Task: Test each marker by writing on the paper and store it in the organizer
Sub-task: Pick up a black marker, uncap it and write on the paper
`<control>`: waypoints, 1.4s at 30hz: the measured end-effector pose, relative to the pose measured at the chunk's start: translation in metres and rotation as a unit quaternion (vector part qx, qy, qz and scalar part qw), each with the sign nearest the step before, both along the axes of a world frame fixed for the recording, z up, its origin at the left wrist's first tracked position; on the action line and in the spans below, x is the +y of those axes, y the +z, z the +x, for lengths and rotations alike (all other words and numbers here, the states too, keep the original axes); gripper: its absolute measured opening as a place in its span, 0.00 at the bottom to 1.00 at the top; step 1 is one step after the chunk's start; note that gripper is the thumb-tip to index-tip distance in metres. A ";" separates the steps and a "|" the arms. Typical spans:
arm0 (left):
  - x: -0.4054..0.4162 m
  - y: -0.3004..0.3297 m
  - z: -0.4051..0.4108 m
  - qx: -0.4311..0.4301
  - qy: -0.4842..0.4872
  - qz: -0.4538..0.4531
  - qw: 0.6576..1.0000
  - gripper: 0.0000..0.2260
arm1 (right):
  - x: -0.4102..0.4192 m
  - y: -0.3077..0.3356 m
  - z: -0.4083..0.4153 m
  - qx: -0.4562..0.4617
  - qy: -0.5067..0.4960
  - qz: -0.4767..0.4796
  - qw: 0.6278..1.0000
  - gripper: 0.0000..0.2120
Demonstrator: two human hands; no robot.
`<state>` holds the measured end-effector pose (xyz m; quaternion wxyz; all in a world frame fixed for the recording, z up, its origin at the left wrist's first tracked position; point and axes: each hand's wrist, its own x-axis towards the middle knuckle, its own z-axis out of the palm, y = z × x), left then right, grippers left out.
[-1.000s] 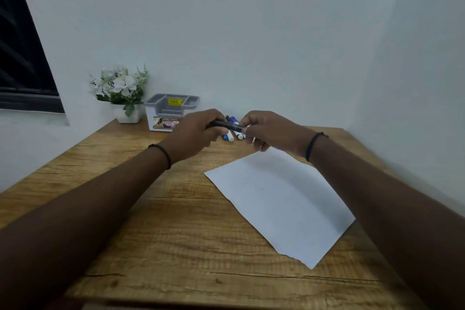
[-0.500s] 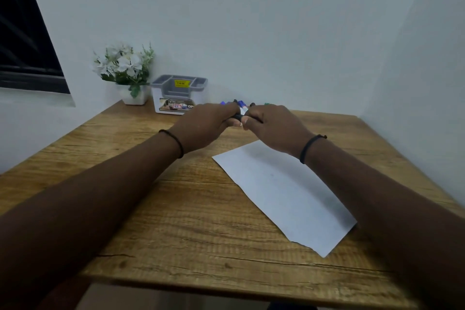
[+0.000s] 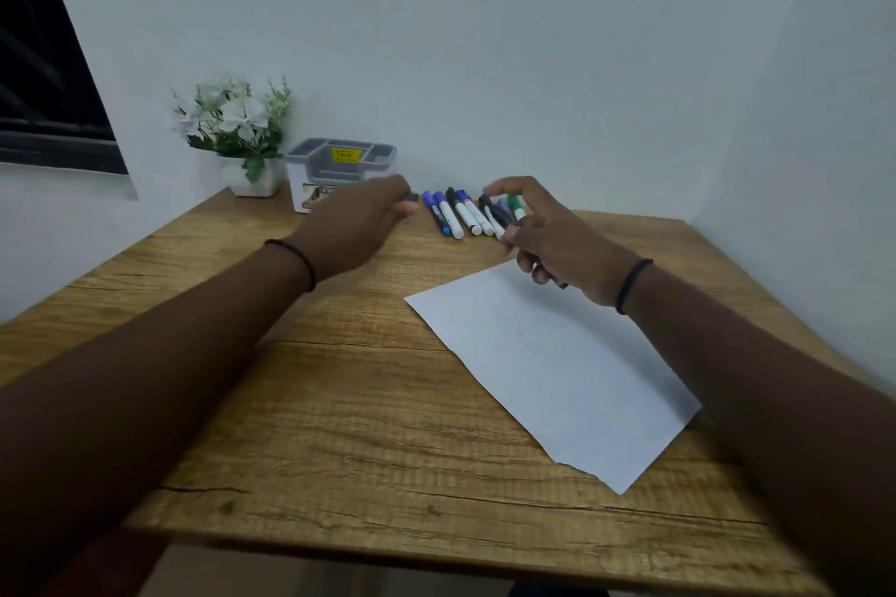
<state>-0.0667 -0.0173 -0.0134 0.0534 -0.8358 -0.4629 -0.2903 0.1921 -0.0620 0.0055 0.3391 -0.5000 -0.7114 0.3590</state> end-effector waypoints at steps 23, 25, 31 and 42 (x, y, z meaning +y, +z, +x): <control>-0.017 -0.005 0.037 0.009 -0.153 -0.225 0.962 0.07 | -0.019 -0.026 0.030 -0.341 0.065 0.040 0.937 0.27; -0.019 -0.003 0.035 0.003 -0.162 -0.261 0.952 0.08 | -0.017 -0.020 0.032 -0.350 0.087 0.050 0.931 0.28; -0.024 0.003 0.039 0.077 -0.155 -0.285 0.943 0.17 | -0.013 0.001 0.034 -0.452 0.126 0.118 0.875 0.30; -0.026 0.009 0.042 0.126 -0.131 -0.305 0.935 0.23 | -0.037 -0.018 0.000 0.188 0.050 -0.024 0.980 0.26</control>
